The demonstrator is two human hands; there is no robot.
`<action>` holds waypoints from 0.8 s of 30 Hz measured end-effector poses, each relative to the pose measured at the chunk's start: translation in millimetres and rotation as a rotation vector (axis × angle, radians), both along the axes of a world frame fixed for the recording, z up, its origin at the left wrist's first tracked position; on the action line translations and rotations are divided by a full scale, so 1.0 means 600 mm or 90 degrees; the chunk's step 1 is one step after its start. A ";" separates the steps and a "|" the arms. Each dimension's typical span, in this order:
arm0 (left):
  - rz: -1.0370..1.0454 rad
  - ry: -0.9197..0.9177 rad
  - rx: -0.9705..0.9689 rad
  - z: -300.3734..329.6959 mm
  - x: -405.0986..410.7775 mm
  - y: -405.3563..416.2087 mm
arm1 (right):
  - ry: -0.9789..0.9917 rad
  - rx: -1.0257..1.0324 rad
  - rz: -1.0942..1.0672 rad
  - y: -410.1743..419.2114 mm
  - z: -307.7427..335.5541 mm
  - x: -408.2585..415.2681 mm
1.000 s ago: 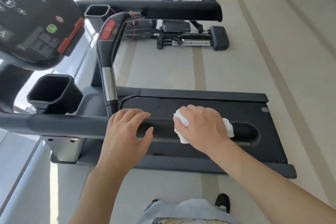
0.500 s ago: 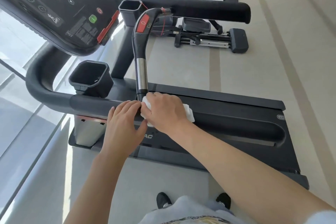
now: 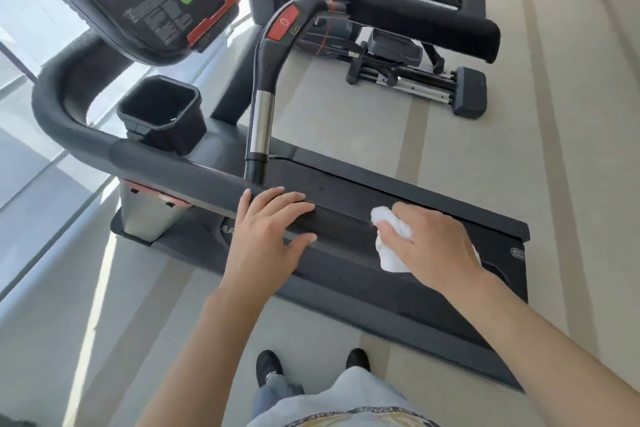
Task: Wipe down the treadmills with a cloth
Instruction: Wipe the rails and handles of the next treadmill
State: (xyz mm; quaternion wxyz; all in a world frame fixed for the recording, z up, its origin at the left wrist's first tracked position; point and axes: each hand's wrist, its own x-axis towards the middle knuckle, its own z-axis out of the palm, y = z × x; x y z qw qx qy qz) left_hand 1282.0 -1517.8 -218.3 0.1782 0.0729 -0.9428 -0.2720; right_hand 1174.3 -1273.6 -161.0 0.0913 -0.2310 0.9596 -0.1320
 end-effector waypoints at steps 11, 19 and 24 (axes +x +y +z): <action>0.127 -0.026 0.092 0.011 0.001 0.049 | -0.025 0.047 0.296 -0.151 0.018 -0.039; 0.177 -0.030 0.078 0.016 0.001 0.098 | -0.042 0.044 0.339 -0.067 0.029 -0.049; 0.174 -0.001 0.076 0.019 -0.005 0.101 | -0.145 0.028 0.240 0.088 0.032 -0.066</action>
